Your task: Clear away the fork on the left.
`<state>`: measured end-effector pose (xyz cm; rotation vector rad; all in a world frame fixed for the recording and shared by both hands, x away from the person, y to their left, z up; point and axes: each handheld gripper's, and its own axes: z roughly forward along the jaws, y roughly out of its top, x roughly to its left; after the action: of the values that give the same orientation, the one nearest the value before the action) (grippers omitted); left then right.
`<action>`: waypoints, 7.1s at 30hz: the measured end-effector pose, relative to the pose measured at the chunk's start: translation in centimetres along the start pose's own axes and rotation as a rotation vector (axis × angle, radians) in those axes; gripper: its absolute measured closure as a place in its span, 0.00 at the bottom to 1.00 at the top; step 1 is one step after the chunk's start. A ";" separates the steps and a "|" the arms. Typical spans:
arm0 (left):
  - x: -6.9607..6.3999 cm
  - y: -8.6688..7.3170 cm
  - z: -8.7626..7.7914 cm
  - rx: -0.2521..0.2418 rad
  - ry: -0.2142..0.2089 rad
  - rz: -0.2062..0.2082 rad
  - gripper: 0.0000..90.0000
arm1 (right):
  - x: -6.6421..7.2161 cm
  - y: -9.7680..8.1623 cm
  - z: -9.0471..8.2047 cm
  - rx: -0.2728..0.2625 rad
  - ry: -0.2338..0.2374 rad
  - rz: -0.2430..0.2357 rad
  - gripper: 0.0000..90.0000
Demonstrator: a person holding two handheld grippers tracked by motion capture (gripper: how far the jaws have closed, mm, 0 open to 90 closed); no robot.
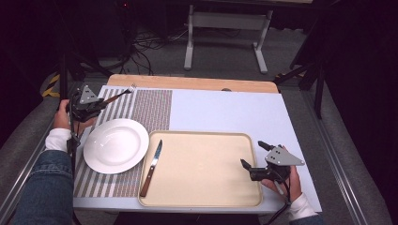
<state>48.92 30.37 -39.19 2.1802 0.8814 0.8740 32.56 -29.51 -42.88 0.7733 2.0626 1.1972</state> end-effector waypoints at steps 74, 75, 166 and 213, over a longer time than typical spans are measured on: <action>-23.6 -0.4 -6.7 -0.088 -0.421 0.166 0.84 | 0.5 0.0 0.1 -0.004 0.030 -0.029 0.12; -23.9 -0.5 -6.8 -0.080 -0.418 0.168 0.84 | 0.6 0.0 0.0 -0.005 0.031 -0.028 0.12; -29.8 6.6 0.5 0.042 -0.730 0.532 1.00 | 0.6 -1.0 -0.1 0.019 0.017 -0.022 0.12; -23.2 2.3 -1.4 0.151 -0.549 0.413 0.96 | 1.1 -0.9 0.6 0.037 0.046 -0.057 0.12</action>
<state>35.75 11.88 -44.50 2.5944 0.2370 0.3449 32.14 -28.72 -44.15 0.7053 2.1348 1.1587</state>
